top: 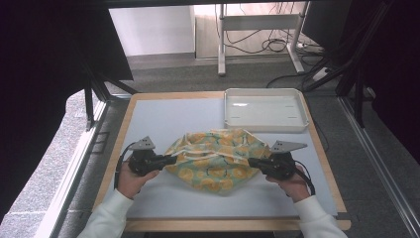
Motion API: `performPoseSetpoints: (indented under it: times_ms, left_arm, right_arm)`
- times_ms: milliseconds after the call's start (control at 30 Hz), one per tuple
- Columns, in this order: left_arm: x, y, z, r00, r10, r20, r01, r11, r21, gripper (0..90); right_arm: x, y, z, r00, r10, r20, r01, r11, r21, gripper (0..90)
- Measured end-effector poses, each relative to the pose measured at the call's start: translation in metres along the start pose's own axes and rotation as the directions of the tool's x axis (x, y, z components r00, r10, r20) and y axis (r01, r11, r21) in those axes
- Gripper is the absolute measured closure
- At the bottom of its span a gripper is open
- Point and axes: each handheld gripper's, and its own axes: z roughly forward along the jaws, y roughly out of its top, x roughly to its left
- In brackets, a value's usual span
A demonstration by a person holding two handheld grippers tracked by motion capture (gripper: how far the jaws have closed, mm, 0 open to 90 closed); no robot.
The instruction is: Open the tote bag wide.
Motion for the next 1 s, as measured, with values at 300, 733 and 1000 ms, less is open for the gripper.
performPoseSetpoints:
  times_ms: [300,733,1000]
  left_arm:
    - [0.002,-0.013,0.007,1.0,-0.001,-0.008,0.002,0.9989,0.047,87.1]
    - [0.001,-0.032,0.016,0.9999,0.0,-0.014,0.001,0.9928,0.12,87.3]
    - [0.003,-0.037,0.022,0.9998,-0.007,-0.021,0.011,0.9867,0.162,87.2]
  right_arm:
    - [-0.001,-0.016,0.006,0.9998,0.014,-0.012,-0.013,0.999,0.05,88.4]
    - [-0.004,-0.039,0.014,0.9978,0.061,-0.025,-0.056,0.987,0.149,88.4]
    - [-0.005,-0.045,0.018,0.9986,0.052,-0.004,-0.05,0.979,0.198,88.4]
